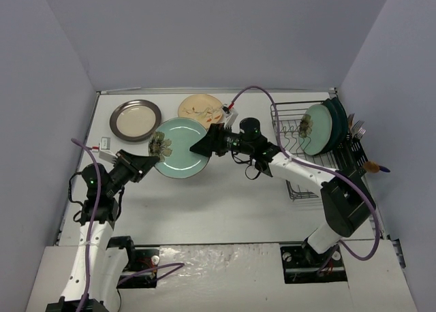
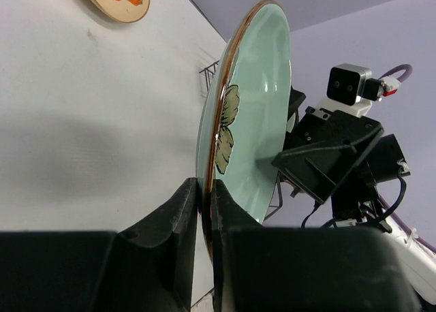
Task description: Load the plates into the dish rack
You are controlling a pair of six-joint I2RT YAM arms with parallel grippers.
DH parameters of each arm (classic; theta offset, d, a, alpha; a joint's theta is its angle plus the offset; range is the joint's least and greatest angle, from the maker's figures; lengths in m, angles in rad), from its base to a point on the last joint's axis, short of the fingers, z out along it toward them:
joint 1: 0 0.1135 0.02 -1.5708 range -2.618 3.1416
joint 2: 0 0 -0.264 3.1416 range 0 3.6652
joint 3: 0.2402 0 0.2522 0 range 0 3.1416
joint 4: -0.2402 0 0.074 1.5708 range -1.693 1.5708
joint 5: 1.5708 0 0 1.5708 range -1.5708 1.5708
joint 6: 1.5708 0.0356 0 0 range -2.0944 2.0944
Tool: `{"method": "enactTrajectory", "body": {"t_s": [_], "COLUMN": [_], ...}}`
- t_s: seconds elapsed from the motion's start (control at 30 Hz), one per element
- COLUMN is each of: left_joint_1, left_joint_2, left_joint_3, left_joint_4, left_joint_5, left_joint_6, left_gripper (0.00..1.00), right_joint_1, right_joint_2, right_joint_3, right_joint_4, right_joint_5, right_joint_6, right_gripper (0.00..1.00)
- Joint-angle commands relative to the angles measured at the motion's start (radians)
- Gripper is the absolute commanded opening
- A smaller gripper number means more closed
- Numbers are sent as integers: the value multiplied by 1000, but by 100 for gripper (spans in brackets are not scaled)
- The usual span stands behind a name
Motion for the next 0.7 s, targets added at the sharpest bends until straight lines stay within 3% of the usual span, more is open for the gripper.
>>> {"method": "enactTrajectory", "body": {"t_s": [0.0,0.23,0.4,0.6,0.67], "left_joint_1": [-19,-25,-27,-25,-24], "left_joint_2": [4,22,42,78,105], "left_joint_3": [85,63,71,194,249], "left_joint_4": [216,204,103,-207,-317], "left_joint_5": [44,40,24,-62,-97], "left_joint_6": [-9,24,109,318,384], "left_gripper": [0,0,3,54,65], "right_joint_1": [11,3,-29,-144,-183], "right_joint_2": [8,-40,-104,-238,-274], "right_joint_3": [29,10,2,18,42], "right_joint_4": [147,104,28,-176,-253], "right_joint_5": [-40,0,37,122,168], "right_joint_6": [47,4,-58,-190,-271], "right_gripper": [58,4,0,0,0]}}
